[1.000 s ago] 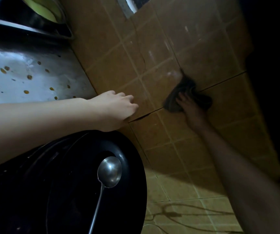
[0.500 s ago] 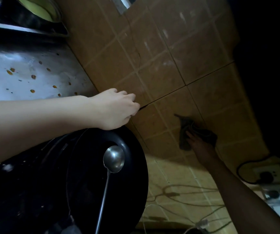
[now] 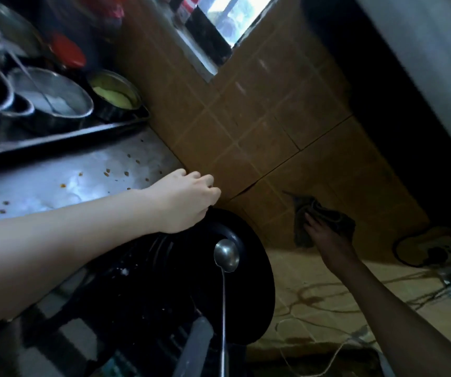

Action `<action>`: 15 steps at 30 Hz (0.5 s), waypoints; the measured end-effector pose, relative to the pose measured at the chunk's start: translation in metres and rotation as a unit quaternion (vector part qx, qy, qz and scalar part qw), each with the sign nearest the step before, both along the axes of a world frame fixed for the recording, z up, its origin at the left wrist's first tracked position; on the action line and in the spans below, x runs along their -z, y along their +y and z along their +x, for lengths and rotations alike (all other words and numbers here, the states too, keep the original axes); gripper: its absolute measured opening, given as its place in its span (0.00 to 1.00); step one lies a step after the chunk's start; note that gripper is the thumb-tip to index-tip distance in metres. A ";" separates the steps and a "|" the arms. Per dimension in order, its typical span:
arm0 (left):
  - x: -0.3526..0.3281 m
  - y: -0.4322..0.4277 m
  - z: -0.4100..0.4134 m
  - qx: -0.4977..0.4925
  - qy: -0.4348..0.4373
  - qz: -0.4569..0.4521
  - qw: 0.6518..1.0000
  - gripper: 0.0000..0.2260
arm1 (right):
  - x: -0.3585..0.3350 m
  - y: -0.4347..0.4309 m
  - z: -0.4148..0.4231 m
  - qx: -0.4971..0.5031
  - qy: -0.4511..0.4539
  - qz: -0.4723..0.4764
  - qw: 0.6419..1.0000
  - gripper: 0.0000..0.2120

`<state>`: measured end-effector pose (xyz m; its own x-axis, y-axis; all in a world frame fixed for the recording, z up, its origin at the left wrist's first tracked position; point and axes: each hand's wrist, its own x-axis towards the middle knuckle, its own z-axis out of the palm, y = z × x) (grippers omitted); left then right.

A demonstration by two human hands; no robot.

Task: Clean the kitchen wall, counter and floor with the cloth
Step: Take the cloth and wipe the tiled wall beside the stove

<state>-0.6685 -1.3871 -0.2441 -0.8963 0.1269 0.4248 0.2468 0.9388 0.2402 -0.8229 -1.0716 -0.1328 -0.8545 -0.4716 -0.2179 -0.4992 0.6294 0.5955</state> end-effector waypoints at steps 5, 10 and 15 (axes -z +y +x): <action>-0.028 -0.017 0.030 -0.010 -0.010 -0.014 1.000 0.09 | -0.015 -0.019 0.037 0.019 0.011 -0.066 0.998 0.30; -0.052 -0.022 0.041 0.001 0.012 -0.008 1.000 0.10 | -0.023 -0.033 0.073 0.015 0.041 -0.118 0.992 0.28; -0.067 -0.015 0.047 0.037 0.005 -0.011 0.999 0.09 | -0.021 -0.036 0.106 -0.002 0.042 -0.137 0.990 0.27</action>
<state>-0.6214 -1.4024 -0.1768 -0.8803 0.2016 0.4294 0.3171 0.9234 0.2165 -0.7170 -1.1078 -0.1114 -0.8621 -0.5067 -0.0099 -0.4584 0.7714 0.4414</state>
